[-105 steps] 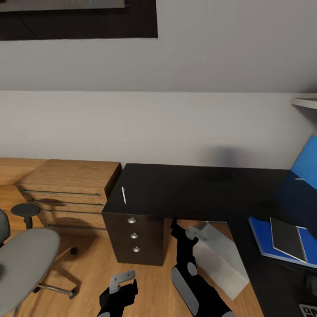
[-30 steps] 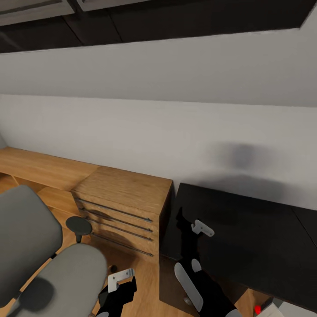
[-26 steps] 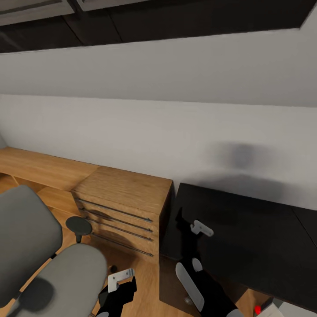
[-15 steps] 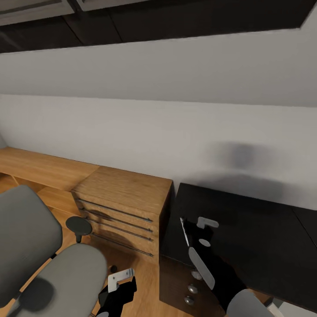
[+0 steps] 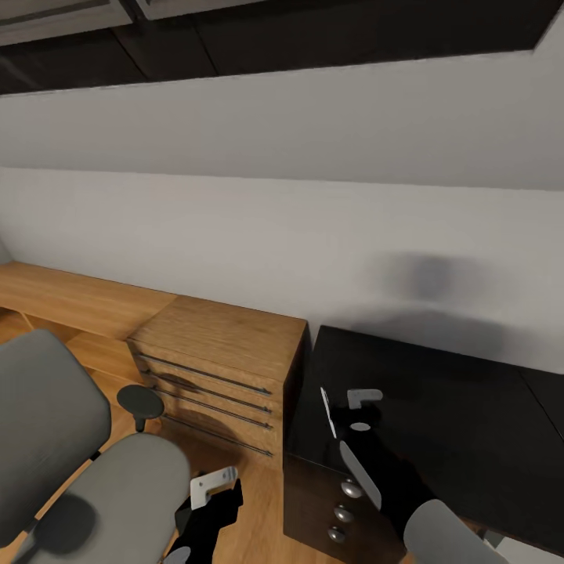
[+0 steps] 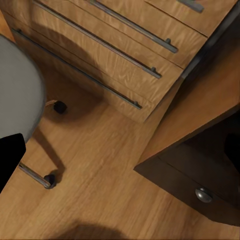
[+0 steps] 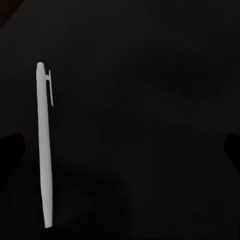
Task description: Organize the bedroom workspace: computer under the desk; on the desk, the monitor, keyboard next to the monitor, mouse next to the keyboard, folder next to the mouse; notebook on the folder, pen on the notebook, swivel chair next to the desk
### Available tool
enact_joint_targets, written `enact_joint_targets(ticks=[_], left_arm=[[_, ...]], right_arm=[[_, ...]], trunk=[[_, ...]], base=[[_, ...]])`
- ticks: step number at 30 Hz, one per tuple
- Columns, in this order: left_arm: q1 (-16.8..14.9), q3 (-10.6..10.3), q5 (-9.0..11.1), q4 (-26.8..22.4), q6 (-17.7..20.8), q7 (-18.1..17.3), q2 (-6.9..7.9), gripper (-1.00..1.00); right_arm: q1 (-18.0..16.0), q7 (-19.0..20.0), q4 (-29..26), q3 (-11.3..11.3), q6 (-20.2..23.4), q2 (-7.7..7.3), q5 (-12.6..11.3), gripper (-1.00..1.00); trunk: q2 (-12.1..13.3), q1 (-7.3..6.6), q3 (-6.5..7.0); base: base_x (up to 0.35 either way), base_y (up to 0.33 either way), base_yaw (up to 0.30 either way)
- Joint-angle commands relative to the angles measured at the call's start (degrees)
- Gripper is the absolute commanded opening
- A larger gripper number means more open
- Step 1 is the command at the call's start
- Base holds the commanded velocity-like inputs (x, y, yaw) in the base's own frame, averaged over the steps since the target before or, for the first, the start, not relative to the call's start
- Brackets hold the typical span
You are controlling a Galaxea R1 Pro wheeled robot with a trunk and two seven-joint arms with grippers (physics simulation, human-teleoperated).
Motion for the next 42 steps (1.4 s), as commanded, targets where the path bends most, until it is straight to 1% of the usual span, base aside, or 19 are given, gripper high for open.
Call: enact_joint_targets(ticks=[1, 2, 3, 4, 5, 6, 8, 9, 10, 13, 16, 21, 26, 29, 38, 42], left_arm=[[-0.01, -0.04, 0.37, -0.23, 0.18, 0.35, 0.00, 1.00], [-0.01, -0.04, 0.40, -0.39, 0.18, 0.36, 0.00, 1.00], [-0.01, -0.04, 0.40, -0.44, 0.17, 0.36, 0.00, 1.00], [-0.01, -0.07, 0.41, -0.50, 0.17, 0.36, 0.00, 1.00], [-0.01, -0.14, 0.42, -0.56, 0.17, 0.36, -0.04, 1.00], [-0.01, -0.19, 0.42, -0.59, 0.21, 0.36, -0.07, 1.00], [-0.01, -0.15, 0.42, -0.61, 0.23, 0.36, -0.08, 1.00], [-0.01, -0.15, 0.42, -0.61, 0.23, 0.36, -0.08, 1.00], [-0.01, -0.14, 0.42, -0.59, 0.24, 0.36, -0.12, 1.00], [-0.01, -0.13, 0.43, -0.55, 0.24, 0.36, -0.10, 1.00], [-0.01, -0.13, 0.43, -0.53, 0.24, 0.36, -0.11, 1.00], [-0.01, -0.11, 0.43, -0.53, 0.24, 0.36, -0.09, 1.00], [-0.01, -0.13, 0.43, -0.53, 0.24, 0.36, -0.09, 1.00], [-0.01, -0.09, 0.43, -0.53, 0.24, 0.36, -0.09, 1.00], [-0.01, -0.13, 0.43, -0.39, 0.24, 0.30, -0.09, 1.00], [-0.01, -0.19, 0.43, -0.36, 0.24, 0.28, -0.09, 1.00]], right_arm=[[-0.08, 1.28, -0.02, 0.24, 1.14, -0.38, 0.35, 1.00], [-0.10, 3.88, 0.02, 0.23, 1.96, -0.80, 1.37, 1.00], [-0.11, 4.77, 0.03, 0.23, 2.14, -0.92, 1.68, 1.00], [-0.11, 6.57, 0.09, 0.23, 2.38, -1.11, 2.28, 1.00], [-0.12, 9.69, 0.24, 0.23, 2.57, -1.35, 3.09, 1.00], [-0.12, 15.16, 0.44, 0.20, 2.64, -2.00, 3.85, 1.00], [-0.12, 20.85, 0.53, 0.06, 2.64, -3.22, 4.15, 1.00], [-0.12, 22.10, 0.53, 0.02, 2.63, -3.54, 4.18, 1.00], [-0.12, 24.25, 0.52, -0.08, 2.52, -4.17, 4.19, 1.00], [-0.12, 26.63, 0.51, -0.56, 2.34, -5.02, 4.16, 1.00], [-0.12, 27.99, 0.48, -2.40, 2.17, -5.49, 4.12, 1.00], [-0.12, 28.00, 0.43, -3.47, 2.15, -5.51, 4.09, 1.00], [-0.12, 27.38, 0.32, -7.32, 2.32, -5.23, 4.30, 1.00], [-0.12, 27.43, -0.03, -7.73, 2.38, -5.25, 4.35, 1.00], [-0.12, 27.49, -1.81, -7.77, 2.41, -5.13, 4.27, 1.00], [-0.12, 27.46, -1.70, -7.56, 2.60, -4.62, 4.28, 1.00]], trunk=[[-0.05, 0.01, -0.06], [-0.05, 0.01, -0.06], [-0.05, 0.01, -0.06], [-0.05, 0.01, -0.06], [-0.46, 0.23, -0.24], [-0.86, 0.45, -0.42], [-1.66, 0.89, -0.78], [-2.06, 1.11, -0.96], [-2.46, 1.33, -1.14], [-3.66, 1.99, -1.68], [-4.87, 2.65, -2.22], [-6.87, 3.75, -3.11], [-8.88, 4.84, -4.01], [-10.08, 5.50, -4.55], [-13.69, 7.48, -6.17], [-15.29, 8.36, -6.88]], base=[[0.000, 0.000, 0.000], [0.000, 0.000, 0.000], [0.000, 0.000, 0.000], [0.000, 0.000, 0.000], [0.000, 0.000, 0.000], [0.000, 0.000, 0.000], [0.000, 0.000, 0.000], [0.000, 0.000, 0.000], [0.000, 0.000, 0.000], [0.000, 0.000, 0.000], [0.000, 0.000, 0.000], [0.000, 0.000, 0.000], [0.000, 0.000, 0.000], [0.000, 0.000, 0.000], [0.000, 0.000, 0.000], [0.000, 0.000, 0.000]])
